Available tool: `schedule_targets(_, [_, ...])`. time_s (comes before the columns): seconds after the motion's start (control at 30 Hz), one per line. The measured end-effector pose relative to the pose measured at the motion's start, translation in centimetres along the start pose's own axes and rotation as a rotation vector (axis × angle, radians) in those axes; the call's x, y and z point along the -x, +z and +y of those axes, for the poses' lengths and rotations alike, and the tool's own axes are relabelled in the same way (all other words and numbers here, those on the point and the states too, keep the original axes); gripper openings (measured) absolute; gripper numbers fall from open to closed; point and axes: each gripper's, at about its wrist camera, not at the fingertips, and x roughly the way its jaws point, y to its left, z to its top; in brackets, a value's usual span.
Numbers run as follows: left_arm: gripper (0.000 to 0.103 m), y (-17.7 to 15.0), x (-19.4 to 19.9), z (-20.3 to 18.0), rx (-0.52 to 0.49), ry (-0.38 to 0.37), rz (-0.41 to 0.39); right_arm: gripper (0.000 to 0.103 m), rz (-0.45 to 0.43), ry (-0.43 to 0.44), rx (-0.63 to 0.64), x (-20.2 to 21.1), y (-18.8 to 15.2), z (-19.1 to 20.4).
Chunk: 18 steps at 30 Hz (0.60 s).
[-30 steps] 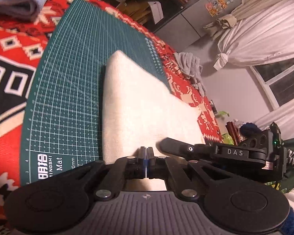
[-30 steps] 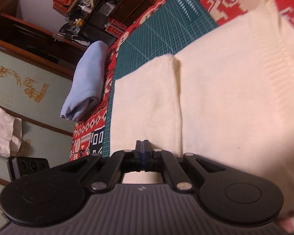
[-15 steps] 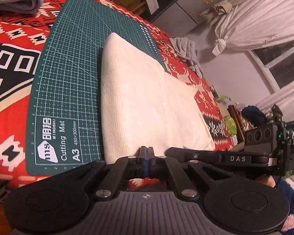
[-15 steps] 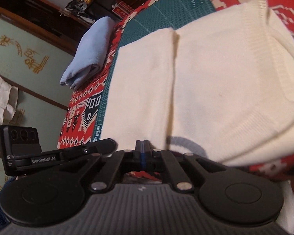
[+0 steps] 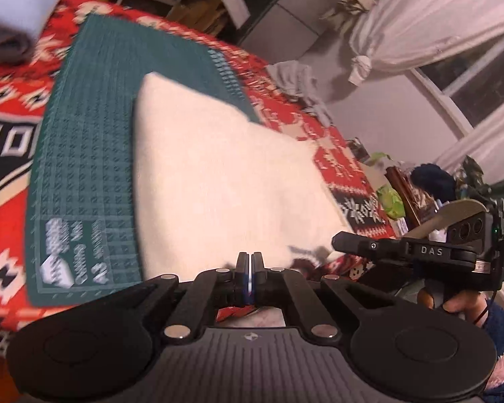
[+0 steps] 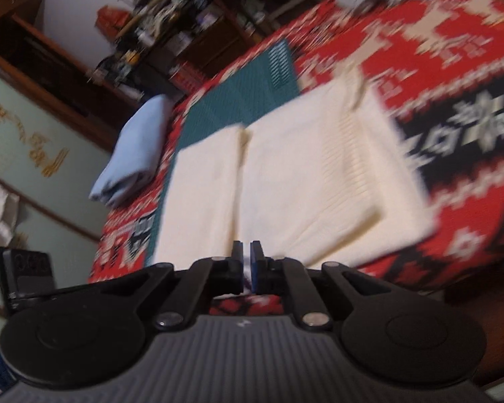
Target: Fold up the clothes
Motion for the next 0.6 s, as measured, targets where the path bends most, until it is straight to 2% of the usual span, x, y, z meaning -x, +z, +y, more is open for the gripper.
schedule_targets(0.13, [0.001, 0.8, -1.9, -1.6, -0.050, 0.004, 0.027, 0.020, -0.117, -0.168, 0.001, 3.0, -0.4, -2.2])
schedule_targets(0.3, [0.004, 1.6, -3.7, -3.5, -0.097, -0.009, 0.037, 0.028, -0.177, -0.278, -0.038, 4.4, -1.5, -4.2])
schedule_targets(0.43, [0.004, 2.1, -4.3, -4.2, -0.118, -0.003, 0.039, 0.028, -0.168, -0.285, -0.048, 4.0, -1.9, -4.5])
schedule_targets(0.6, [0.004, 2.4, -4.2, -3.8, -0.099, 0.016, 0.032, 0.028, -0.165, -0.308, 0.001, 2.7, -1.6, -4.2])
